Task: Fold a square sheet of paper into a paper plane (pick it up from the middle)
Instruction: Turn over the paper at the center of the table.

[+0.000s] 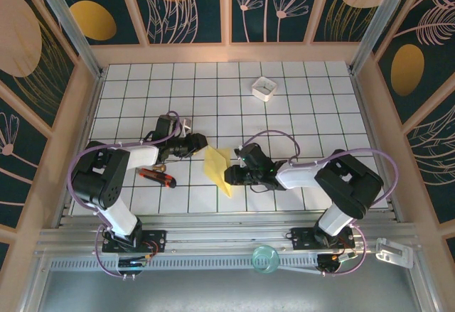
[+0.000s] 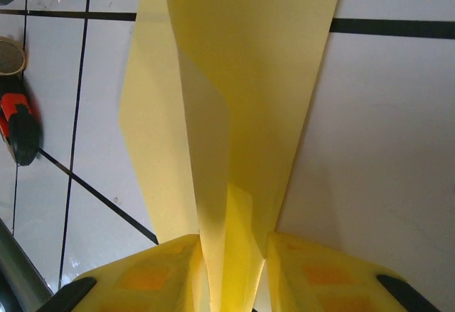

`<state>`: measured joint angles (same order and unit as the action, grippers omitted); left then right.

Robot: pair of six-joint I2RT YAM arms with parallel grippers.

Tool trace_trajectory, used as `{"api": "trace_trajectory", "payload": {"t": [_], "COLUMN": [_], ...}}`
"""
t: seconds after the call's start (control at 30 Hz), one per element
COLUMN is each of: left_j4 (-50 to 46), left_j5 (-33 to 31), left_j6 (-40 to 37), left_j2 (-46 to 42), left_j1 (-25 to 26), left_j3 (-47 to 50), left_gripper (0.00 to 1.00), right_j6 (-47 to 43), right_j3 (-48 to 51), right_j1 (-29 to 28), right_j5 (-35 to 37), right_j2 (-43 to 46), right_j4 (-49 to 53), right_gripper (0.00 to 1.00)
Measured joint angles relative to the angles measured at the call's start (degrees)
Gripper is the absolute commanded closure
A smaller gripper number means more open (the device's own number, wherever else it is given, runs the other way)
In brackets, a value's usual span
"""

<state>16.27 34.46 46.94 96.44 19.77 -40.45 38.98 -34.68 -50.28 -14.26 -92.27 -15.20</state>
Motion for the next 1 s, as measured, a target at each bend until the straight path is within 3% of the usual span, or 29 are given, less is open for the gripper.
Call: {"api": "trace_trajectory", "payload": {"t": [0.5,1.0], "left_j4": [0.00,-0.02], "left_j5": [0.00,0.00], "left_j6": [0.00,-0.02], "left_j2": [0.00,0.00], "left_j1": [0.00,0.02], "left_j3": [0.00,0.00], "left_gripper": [0.62,0.63], "right_j6": [-1.62,-3.06], "right_j3": [-1.20,-3.32], "right_j1": [-2.05,-2.60], "right_j5": [3.48,3.26], "right_j2": [2.71,-1.27], "right_j4": [2.67,2.51], "right_gripper": [0.66,0.82]}}
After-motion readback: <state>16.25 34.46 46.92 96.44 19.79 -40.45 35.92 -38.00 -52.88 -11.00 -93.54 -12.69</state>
